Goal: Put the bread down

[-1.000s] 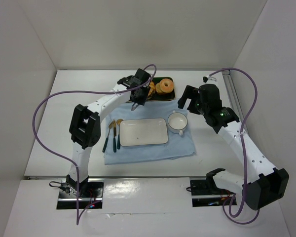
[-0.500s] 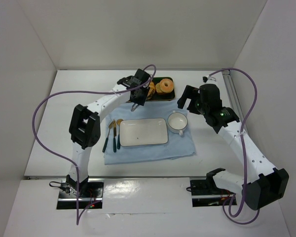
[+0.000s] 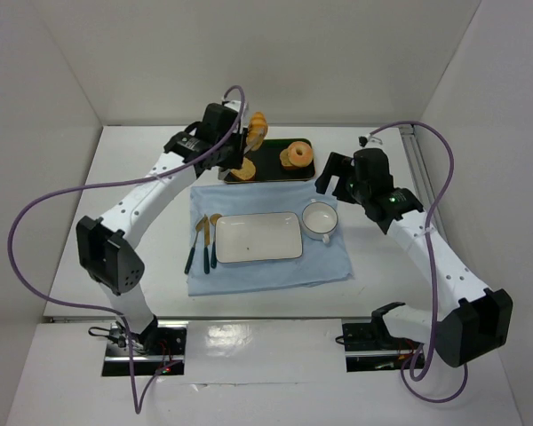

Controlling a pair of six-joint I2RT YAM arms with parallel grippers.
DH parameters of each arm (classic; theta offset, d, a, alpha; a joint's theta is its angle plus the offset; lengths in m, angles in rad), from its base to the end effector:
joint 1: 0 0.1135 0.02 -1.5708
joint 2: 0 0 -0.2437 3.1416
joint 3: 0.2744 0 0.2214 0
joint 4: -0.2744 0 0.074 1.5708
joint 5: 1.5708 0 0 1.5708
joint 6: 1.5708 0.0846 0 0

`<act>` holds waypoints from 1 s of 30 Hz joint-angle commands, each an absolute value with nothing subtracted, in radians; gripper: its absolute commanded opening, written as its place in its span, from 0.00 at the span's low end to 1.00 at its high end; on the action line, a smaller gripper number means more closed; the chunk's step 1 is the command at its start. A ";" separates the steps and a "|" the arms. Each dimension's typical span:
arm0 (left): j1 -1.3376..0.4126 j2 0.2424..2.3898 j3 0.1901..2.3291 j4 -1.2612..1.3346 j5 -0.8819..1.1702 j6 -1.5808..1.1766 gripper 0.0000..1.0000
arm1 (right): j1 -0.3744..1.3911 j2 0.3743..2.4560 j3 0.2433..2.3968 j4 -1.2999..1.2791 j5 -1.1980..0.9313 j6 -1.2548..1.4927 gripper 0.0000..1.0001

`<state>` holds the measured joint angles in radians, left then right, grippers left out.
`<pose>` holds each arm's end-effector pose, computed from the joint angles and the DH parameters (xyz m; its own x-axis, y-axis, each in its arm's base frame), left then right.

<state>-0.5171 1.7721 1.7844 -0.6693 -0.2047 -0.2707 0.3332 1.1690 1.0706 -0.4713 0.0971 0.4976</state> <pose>0.3608 -0.1854 0.3191 -0.6036 0.0421 -0.7962 0.1896 0.9775 -0.0921 0.2634 0.0825 0.2912 -0.5665 0.3067 -0.7649 0.0250 0.9342 0.3560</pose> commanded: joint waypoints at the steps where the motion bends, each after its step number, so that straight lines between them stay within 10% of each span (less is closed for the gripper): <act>1: -0.511 1.695 1.744 -0.624 -0.150 -0.314 0.34 | 0.327 1.187 1.114 -0.423 0.104 0.495 1.00; 30: -0.755 1.117 1.167 -0.844 -0.100 -0.492 0.34 | 0.327 1.545 1.520 -0.463 0.146 0.439 1.00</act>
<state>-0.7235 1.1442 1.1908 -0.8310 -0.0998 -0.4618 0.3328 1.5318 1.4601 -0.4648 0.1280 0.4587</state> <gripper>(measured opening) 0.458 0.999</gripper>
